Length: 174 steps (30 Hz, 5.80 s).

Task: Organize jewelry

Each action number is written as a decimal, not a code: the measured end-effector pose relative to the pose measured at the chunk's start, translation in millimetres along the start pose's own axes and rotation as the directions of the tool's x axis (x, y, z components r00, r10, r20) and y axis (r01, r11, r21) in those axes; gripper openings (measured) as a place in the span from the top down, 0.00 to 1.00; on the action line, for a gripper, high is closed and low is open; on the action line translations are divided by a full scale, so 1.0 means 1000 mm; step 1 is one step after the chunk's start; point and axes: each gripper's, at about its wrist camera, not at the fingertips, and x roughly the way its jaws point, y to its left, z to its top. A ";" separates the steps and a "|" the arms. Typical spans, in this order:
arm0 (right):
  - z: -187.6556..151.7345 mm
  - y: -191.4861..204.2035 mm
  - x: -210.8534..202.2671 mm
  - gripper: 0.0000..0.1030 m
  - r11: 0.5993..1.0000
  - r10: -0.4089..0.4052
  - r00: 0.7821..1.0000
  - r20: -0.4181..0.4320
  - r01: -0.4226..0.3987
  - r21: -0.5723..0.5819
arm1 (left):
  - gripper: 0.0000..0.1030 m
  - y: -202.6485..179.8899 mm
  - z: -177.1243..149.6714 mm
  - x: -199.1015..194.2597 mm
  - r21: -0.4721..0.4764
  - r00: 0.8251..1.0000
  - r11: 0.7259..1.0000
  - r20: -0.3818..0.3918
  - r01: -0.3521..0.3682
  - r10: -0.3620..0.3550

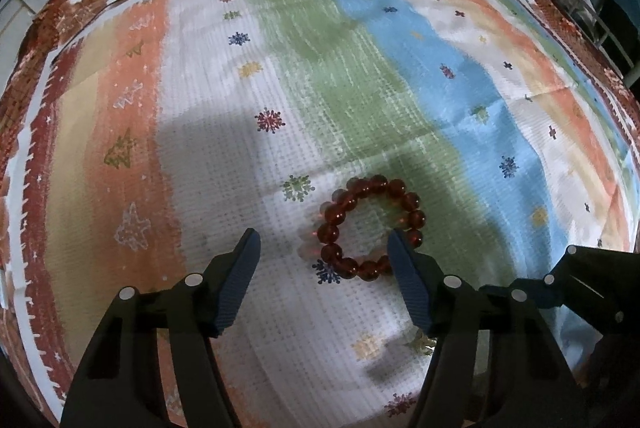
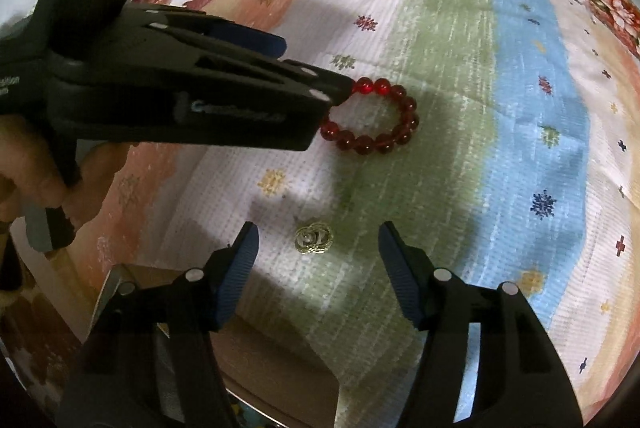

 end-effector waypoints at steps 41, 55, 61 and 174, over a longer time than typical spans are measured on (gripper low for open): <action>-0.002 0.005 0.021 0.88 0.998 -0.006 0.999 -0.053 0.003 -0.063 | 0.87 0.010 -0.008 0.016 0.020 0.998 0.999 -0.044 0.035 -0.034; -0.002 0.003 -0.016 0.88 1.000 -0.001 0.999 0.033 0.002 -0.027 | 0.88 0.015 -0.010 -0.019 -0.047 0.997 0.996 0.034 0.076 -0.074; 0.003 0.006 -0.026 0.88 1.000 -0.010 0.997 0.070 0.011 -0.011 | 0.88 0.017 -0.014 -0.035 -0.074 0.995 0.994 0.067 0.084 -0.079; -0.160 0.060 -0.161 0.05 0.997 -0.052 0.911 0.408 0.025 0.070 | 0.05 -0.060 -0.210 -0.198 -0.013 0.932 0.993 0.347 0.117 -0.105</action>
